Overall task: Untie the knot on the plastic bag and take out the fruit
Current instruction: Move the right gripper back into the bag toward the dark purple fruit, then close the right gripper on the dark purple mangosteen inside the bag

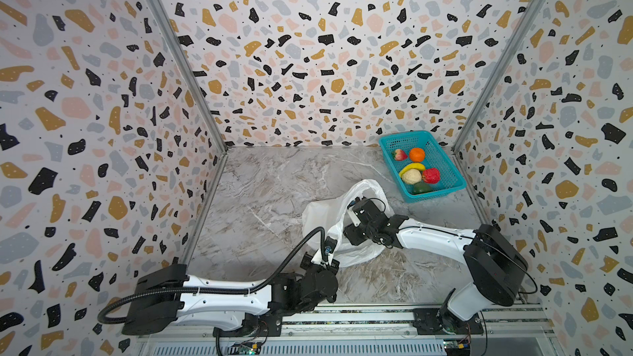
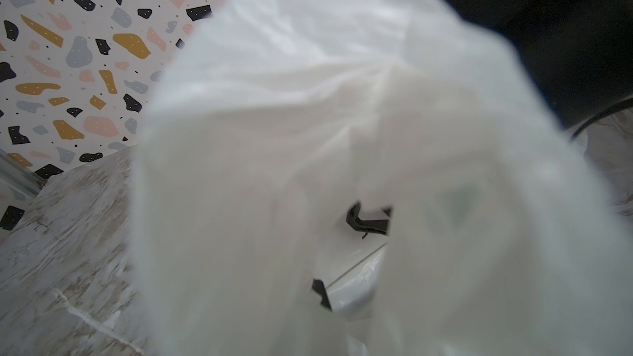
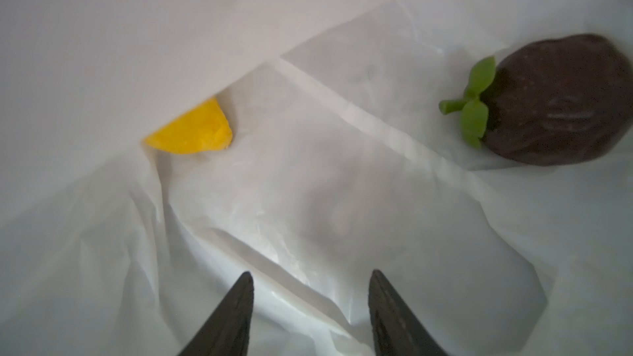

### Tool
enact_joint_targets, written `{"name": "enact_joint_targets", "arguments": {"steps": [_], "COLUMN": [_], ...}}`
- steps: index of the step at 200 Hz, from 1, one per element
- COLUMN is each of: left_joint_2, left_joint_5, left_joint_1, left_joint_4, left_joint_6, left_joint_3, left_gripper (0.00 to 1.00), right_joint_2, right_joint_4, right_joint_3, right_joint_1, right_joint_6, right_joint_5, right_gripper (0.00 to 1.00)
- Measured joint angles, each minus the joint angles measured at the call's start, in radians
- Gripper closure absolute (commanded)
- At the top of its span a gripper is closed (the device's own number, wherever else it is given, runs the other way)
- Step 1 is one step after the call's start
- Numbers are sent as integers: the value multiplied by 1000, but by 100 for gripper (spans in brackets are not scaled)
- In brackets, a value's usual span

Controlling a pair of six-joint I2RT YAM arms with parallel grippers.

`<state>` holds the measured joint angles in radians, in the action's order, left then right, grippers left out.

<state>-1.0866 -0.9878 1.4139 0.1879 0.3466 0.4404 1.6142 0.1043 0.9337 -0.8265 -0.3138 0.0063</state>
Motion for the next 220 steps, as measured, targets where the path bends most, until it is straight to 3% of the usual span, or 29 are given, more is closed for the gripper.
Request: {"name": "enact_joint_targets", "arguments": {"steps": [48,99,124,137,168,220], "left_joint_2": [0,6,10,10,10,10], "left_joint_5": [9,26,35,39,48,75], "left_joint_1": [0,0,0,0,0,0], "left_joint_4": [0,0,0,0,1,18], "left_joint_6": [0,-8,-14,-16,-21,-30], "left_joint_3": [0,0,0,0,0,0], "left_gripper": [100,100,100,100,100,100], "right_joint_2": [75,125,159,172,198,273], "right_joint_4": [-126,-187,-178,-175,-178,-222], "right_joint_3": [26,47,93,112,121,122], "right_joint_1": [92,152,157,160,164,174], "right_joint_6": [-126,-251,-300,-324,-362,-408], "right_joint_5": [14,91,122,132,144,174], "right_gripper": [49,32,16,12,13,24]}}
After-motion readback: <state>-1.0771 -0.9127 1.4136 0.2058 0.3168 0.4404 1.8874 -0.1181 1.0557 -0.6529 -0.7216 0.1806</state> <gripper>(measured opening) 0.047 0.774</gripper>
